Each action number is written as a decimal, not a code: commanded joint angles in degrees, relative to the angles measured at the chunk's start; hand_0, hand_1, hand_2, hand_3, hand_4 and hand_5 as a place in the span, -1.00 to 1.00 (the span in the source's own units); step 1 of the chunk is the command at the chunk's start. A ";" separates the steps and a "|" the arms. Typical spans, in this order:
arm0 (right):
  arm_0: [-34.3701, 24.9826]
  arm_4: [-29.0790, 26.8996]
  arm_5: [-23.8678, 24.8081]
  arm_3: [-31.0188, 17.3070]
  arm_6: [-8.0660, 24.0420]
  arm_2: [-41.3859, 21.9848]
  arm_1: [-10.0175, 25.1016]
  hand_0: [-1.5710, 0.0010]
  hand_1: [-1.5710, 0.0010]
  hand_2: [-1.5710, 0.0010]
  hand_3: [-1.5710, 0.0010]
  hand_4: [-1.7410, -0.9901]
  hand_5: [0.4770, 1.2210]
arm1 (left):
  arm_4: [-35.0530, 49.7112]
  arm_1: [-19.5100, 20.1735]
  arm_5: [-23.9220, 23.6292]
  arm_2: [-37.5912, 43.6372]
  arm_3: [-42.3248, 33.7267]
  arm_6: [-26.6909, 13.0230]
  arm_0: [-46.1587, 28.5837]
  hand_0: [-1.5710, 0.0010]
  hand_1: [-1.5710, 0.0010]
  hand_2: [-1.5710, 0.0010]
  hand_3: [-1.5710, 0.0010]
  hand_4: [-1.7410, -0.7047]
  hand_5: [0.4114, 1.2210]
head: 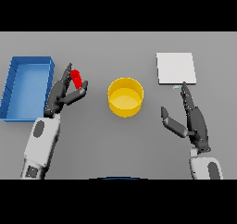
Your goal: Pick up the red beaker and tilt it to pour out 1 green nut into yellow bowl. Pick up the yellow bowl and place it on the metallic measuring scale.
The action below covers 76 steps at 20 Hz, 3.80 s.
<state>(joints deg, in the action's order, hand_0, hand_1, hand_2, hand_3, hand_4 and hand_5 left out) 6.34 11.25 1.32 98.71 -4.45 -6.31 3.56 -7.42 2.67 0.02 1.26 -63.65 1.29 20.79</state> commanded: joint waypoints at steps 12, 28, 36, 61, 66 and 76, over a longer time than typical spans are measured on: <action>-0.80 -0.52 -0.02 -0.19 0.44 0.39 -0.11 1.00 1.00 1.00 1.00 0.18 -0.45 | -0.31 0.00 0.14 1.83 9.84 4.36 8.54 1.00 1.00 1.00 1.00 -0.27 -0.20; -1.89 0.33 -0.16 -2.35 -1.16 -0.07 -0.23 1.00 1.00 1.00 1.00 0.25 -0.47 | -0.55 -2.27 -6.49 3.92 14.12 10.80 11.78 -0.90 -0.90 -0.91 -0.91 -0.85 0.72; -1.57 2.98 0.93 -1.92 -2.05 -0.93 0.15 1.00 1.00 1.00 1.00 0.32 -0.44 | -6.78 2.33 -6.96 -5.04 4.02 2.45 14.18 -0.98 -0.98 -0.98 -0.98 -0.98 0.73; -0.70 2.21 1.35 -0.60 -0.68 -0.68 -0.86 1.00 1.00 1.00 1.00 0.37 -0.50 | -43.76 14.66 12.77 -47.10 12.79 -0.87 38.56 -1.00 -1.00 -1.00 -1.00 -0.89 0.99; 0.02 3.93 2.44 -0.61 -1.44 -1.42 -1.38 1.00 1.00 1.00 1.00 0.45 -0.54 | -47.66 13.85 16.69 -54.34 15.39 -0.09 43.71 -1.00 -1.00 -1.00 -1.00 -0.96 1.00; -0.36 4.02 2.85 -0.18 -0.67 -1.47 -1.80 1.00 1.00 1.00 1.00 0.54 -0.60 | -56.99 11.80 15.10 -69.21 21.16 3.11 51.71 -1.00 -1.00 -1.00 -1.00 -0.99 1.00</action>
<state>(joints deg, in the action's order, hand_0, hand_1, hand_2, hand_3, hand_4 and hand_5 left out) 6.00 15.27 4.13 98.51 -5.25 -7.81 1.72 -64.29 14.46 15.14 -67.94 -42.51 4.35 72.51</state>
